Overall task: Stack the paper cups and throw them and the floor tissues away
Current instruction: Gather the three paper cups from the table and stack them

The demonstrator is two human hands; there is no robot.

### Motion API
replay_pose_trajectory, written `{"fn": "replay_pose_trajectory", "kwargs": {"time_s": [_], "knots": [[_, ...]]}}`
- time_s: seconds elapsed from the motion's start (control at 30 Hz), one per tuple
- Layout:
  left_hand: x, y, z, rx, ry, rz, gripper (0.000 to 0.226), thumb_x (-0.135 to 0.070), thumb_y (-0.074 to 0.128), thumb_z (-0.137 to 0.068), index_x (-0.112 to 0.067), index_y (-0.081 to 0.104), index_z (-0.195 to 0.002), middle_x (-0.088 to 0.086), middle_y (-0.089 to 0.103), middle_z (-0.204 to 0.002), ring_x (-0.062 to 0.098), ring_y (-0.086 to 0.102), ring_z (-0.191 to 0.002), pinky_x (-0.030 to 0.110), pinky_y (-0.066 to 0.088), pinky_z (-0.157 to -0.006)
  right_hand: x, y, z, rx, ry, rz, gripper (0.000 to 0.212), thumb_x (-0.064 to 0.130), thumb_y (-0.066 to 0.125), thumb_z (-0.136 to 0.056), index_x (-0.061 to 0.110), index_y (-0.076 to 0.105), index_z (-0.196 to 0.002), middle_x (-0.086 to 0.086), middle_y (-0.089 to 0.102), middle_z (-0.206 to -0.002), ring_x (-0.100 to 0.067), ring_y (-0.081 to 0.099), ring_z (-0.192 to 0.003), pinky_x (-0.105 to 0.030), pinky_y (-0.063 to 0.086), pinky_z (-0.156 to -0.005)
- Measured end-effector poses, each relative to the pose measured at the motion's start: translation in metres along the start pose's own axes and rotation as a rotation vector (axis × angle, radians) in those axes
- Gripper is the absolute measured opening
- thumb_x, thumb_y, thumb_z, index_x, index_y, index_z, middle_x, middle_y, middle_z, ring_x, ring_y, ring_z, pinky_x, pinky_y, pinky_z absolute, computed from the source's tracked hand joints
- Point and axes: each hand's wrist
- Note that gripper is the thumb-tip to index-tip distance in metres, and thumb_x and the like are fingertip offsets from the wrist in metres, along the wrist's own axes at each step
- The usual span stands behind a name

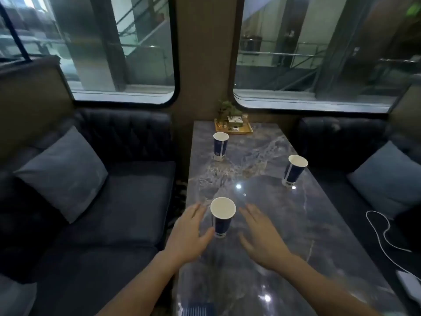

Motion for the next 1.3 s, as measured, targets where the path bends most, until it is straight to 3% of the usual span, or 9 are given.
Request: {"fn": "replay_pose_trajectory", "kwargs": {"time_s": [0.13, 0.3, 0.5, 0.8, 0.93, 1.03, 1.2, 1.3], "knots": [[0.03, 0.019, -0.027, 0.102, 0.008, 0.076, 0.07, -0.046, 0.052, -0.09, -0.025, 0.031, -0.153, -0.003, 0.023, -0.163, 0.013, 0.021, -0.15, 0.034, 0.024, -0.122, 0.006, 0.027, -0.031, 0.102, 0.071, 0.006, 0.064, 0.031, 0.048, -0.089, 0.016, 0.026, -0.148, -0.007, 0.024, -0.158, -0.026, 0.023, -0.145, -0.041, 0.026, -0.116], [0.05, 0.047, -0.048, 0.161, 0.097, 0.102, 0.072, -0.043, 0.056, -0.087, -0.026, 0.033, -0.153, -0.006, 0.022, -0.163, 0.013, 0.025, -0.15, 0.029, 0.027, -0.12, 0.015, 0.045, -0.063, 0.17, 0.117, 0.069, 0.054, 0.022, 0.047, -0.088, 0.018, 0.037, -0.141, -0.003, 0.036, -0.151, -0.03, 0.049, -0.122, -0.04, 0.039, -0.096], [0.062, 0.064, -0.057, 0.227, 0.052, 0.117, 0.077, -0.045, 0.056, -0.086, -0.026, 0.028, -0.155, -0.006, 0.016, -0.165, 0.012, 0.015, -0.153, 0.033, 0.019, -0.124, 0.017, 0.059, -0.076, 0.191, 0.147, 0.048, 0.042, 0.024, 0.041, -0.081, 0.016, 0.055, -0.12, -0.006, 0.059, -0.121, -0.031, 0.056, -0.106, -0.045, 0.048, -0.088], [0.063, 0.065, -0.057, 0.233, 0.061, 0.128, 0.079, -0.044, 0.055, -0.086, -0.026, 0.024, -0.156, -0.008, 0.013, -0.166, 0.013, 0.012, -0.153, 0.035, 0.019, -0.124, 0.018, 0.06, -0.078, 0.135, 0.263, -0.148, 0.038, 0.011, 0.041, -0.082, 0.007, 0.064, -0.112, -0.015, 0.066, -0.114, -0.034, 0.061, -0.104, -0.039, 0.049, -0.089], [0.059, 0.066, -0.052, 0.204, 0.046, 0.192, 0.082, -0.036, 0.061, -0.086, -0.027, 0.021, -0.157, -0.011, 0.009, -0.166, 0.008, 0.01, -0.153, 0.027, 0.016, -0.123, 0.018, 0.055, -0.075, 0.104, 0.249, -0.18, 0.036, 0.003, 0.044, -0.084, 0.006, 0.064, -0.114, -0.016, 0.065, -0.119, -0.034, 0.06, -0.108, -0.039, 0.048, -0.092], [0.052, 0.064, -0.047, 0.171, 0.011, 0.274, 0.087, -0.032, 0.064, -0.085, -0.034, 0.015, -0.157, -0.016, 0.006, -0.166, 0.004, 0.012, -0.151, 0.025, 0.022, -0.12, 0.016, 0.05, -0.071, 0.045, 0.233, -0.223, 0.035, 0.004, 0.045, -0.084, 0.005, 0.065, -0.113, -0.016, 0.066, -0.117, -0.035, 0.061, -0.107, -0.04, 0.049, -0.093], [0.041, 0.063, -0.043, 0.107, -0.02, 0.39, 0.096, -0.019, 0.067, -0.08, -0.037, 0.012, -0.157, -0.019, 0.019, -0.163, -0.001, 0.019, -0.149, 0.029, 0.027, -0.12, 0.003, 0.047, -0.066, -0.048, 0.206, -0.309, 0.031, 0.01, 0.048, -0.079, 0.004, 0.071, -0.1, -0.014, 0.071, -0.104, -0.032, 0.066, -0.097, -0.031, 0.049, -0.087], [0.027, 0.06, -0.042, 0.044, -0.046, 0.415, 0.101, -0.008, 0.067, -0.077, -0.054, 0.012, -0.148, -0.035, 0.028, -0.151, -0.021, 0.024, -0.137, 0.008, 0.027, -0.109, -0.009, 0.047, -0.067, -0.116, 0.151, -0.347, 0.016, 0.002, 0.063, -0.079, 0.005, 0.073, -0.092, -0.013, 0.072, -0.095, -0.027, 0.067, -0.088, -0.017, 0.042, -0.079]]}}
Point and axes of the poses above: each hand's wrist, its own z-axis away from the middle knuckle, its own y-axis out of the palm, x = y × z
